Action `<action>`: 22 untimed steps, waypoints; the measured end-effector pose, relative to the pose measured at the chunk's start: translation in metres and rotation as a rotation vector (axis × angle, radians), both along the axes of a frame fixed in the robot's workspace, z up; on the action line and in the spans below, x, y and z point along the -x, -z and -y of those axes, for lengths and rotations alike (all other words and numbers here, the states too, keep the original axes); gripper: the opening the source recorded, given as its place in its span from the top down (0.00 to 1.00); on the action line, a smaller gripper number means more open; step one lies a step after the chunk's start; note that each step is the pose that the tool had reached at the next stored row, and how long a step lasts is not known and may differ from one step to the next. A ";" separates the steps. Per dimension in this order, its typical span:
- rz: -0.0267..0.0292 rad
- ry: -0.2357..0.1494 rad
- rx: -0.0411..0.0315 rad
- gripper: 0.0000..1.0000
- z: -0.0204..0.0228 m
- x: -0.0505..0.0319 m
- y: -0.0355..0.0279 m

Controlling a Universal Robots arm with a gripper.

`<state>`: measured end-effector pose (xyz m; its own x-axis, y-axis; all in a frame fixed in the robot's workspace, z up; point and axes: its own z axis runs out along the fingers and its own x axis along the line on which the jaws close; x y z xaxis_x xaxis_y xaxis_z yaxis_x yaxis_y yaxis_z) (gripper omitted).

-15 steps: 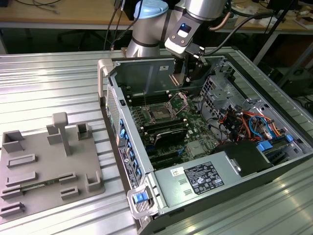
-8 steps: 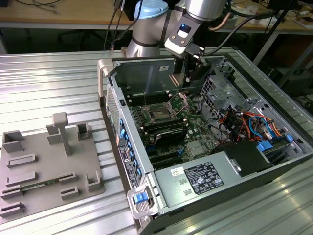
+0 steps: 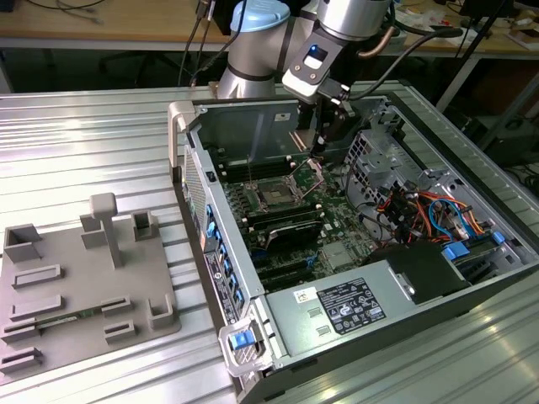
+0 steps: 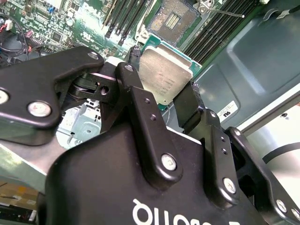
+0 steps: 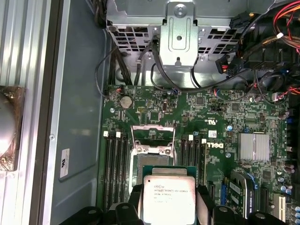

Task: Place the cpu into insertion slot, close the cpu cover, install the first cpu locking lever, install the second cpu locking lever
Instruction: 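Place the cpu into insertion slot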

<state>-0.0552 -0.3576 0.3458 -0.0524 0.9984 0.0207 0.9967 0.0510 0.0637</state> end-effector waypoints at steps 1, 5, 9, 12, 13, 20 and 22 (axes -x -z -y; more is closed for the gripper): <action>-0.0003 0.000 0.0000 0.46 0.0000 0.0000 0.0001; -0.0012 0.000 0.0000 0.46 0.0000 0.0000 0.0007; -0.0035 0.000 0.0000 0.46 0.0000 0.0000 0.0022; -0.0035 0.000 0.0000 0.46 0.0000 0.0000 0.0022; -0.0035 0.000 0.0000 0.46 0.0000 0.0000 0.0022; -0.0035 0.000 -0.0001 0.46 0.0000 0.0019 0.0052; -0.0035 0.000 -0.0001 0.46 0.0000 0.0021 0.0087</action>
<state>-0.0573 -0.3577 0.3371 -0.0526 0.9984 0.0210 0.9969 0.0512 0.0602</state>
